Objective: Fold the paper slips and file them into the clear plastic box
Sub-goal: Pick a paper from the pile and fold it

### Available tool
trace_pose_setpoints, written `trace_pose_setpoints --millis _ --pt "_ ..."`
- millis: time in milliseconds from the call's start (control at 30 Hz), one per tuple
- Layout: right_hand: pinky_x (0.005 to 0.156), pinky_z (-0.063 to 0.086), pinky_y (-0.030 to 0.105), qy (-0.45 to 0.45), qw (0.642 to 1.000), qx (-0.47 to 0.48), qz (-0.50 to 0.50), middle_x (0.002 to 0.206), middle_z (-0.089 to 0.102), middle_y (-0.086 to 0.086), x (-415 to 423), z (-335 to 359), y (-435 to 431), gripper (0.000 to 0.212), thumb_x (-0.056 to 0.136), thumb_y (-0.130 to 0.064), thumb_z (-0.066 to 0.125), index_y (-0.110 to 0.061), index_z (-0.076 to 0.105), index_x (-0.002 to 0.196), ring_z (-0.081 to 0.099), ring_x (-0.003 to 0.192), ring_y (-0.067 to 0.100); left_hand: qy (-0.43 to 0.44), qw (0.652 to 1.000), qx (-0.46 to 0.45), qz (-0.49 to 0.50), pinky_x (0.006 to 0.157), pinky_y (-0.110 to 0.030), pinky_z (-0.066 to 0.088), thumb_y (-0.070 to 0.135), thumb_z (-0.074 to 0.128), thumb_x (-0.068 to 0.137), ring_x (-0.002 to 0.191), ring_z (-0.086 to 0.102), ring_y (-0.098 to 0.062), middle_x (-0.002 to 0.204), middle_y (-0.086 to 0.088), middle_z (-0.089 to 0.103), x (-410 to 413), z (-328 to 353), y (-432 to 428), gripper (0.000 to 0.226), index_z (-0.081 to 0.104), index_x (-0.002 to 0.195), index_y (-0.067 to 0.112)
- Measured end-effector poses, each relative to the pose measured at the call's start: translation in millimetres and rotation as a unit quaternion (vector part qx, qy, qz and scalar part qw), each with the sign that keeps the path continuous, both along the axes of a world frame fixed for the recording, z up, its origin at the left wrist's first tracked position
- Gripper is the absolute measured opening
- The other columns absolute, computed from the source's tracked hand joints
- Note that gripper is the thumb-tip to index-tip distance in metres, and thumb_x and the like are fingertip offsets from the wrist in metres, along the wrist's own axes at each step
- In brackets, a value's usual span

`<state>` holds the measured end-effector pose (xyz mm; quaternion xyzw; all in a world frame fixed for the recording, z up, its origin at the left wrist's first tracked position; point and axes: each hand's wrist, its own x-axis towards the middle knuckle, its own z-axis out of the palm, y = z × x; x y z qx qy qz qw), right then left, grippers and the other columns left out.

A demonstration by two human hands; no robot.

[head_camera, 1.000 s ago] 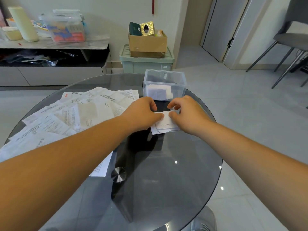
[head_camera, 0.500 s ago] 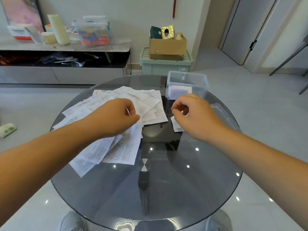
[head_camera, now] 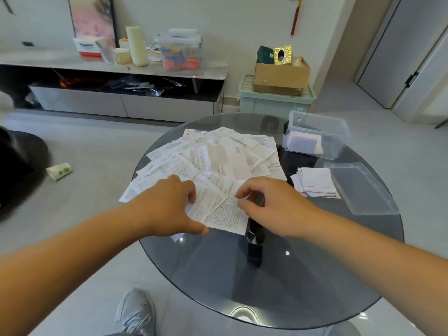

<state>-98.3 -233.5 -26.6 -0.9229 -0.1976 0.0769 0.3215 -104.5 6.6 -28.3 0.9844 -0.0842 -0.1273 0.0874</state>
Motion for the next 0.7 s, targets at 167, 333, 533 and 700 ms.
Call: trace_pose_setpoints --millis 167,333,533,700 --pt "0.078 0.048 0.016 0.031 0.999 0.0 -0.011 0.099 0.067 -0.018 2 -8 3 0.009 0.095 -0.034 0.064 -0.031 0.069 0.102 0.061 0.091 -0.002 -0.007 0.999 -0.005 -0.035 0.083 -0.027 0.045 0.06 0.066 0.082 0.094 0.049 -0.012 0.105 0.008 0.045 2 -1 -1 0.032 0.053 0.099 0.036" --pt "0.08 0.049 0.015 0.041 0.999 0.009 -0.032 0.097 0.068 -0.02 3 -8 4 0.007 0.094 -0.034 0.065 -0.032 0.07 0.098 0.061 0.092 -0.003 -0.013 0.992 -0.124 -0.008 0.063 -0.023 0.041 0.047 0.065 0.088 0.07 0.051 -0.008 0.078 0.008 0.056 1 -1 5 0.024 0.057 0.075 0.028" --pt "0.082 0.047 0.015 0.056 0.997 0.039 -0.044 0.096 0.068 -0.019 0 -6 4 0.007 0.095 -0.035 0.064 -0.032 0.07 0.095 0.062 0.091 -0.004 -0.014 0.968 -0.249 0.035 0.068 -0.027 0.051 0.044 0.07 0.085 0.066 0.057 -0.007 0.074 0.005 0.066 -3 -4 1 0.026 0.066 0.076 0.019" --pt "0.078 0.054 0.033 0.099 0.986 0.101 -0.094 0.09 0.075 -0.003 -2 -1 7 0.015 0.095 -0.045 0.06 -0.031 0.065 0.098 0.07 0.087 0.018 -0.023 0.94 -0.341 -0.011 0.088 -0.031 0.057 0.037 0.07 0.09 0.091 0.066 -0.005 0.09 0.016 0.071 -14 -7 -11 0.011 0.073 0.084 0.028"
